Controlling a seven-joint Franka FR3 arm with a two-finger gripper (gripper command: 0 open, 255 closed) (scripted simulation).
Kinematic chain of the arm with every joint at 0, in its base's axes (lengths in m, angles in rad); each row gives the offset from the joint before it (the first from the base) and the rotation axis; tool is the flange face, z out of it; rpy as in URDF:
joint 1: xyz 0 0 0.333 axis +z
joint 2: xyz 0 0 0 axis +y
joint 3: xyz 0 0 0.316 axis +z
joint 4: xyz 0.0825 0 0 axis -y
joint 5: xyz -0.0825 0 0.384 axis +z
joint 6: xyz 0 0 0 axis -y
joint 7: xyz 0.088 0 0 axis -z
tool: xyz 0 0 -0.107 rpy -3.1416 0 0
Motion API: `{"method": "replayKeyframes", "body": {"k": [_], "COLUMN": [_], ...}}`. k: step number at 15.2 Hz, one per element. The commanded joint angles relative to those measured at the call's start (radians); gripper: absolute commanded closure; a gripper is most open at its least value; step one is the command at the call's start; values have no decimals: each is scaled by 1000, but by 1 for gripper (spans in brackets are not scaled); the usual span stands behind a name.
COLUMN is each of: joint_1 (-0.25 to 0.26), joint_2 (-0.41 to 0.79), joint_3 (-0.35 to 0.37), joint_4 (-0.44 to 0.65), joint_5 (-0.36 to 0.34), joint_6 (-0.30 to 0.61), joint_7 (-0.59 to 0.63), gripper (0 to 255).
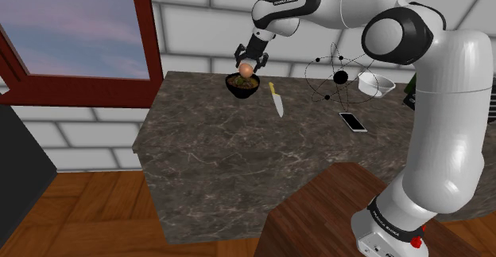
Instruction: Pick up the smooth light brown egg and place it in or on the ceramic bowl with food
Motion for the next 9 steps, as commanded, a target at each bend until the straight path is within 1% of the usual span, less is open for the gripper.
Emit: {"method": "replayKeyframes", "body": {"k": [1,5,9], "joint_1": [0,-14,-14], "joint_2": [0,-54,-54], "joint_3": [0,-9,-9], "joint_4": [0,38,38], "joint_5": [0,-9,-9], "joint_6": [0,-94,-94], "joint_7": [0,7,7], "gripper": [0,0,0]}}
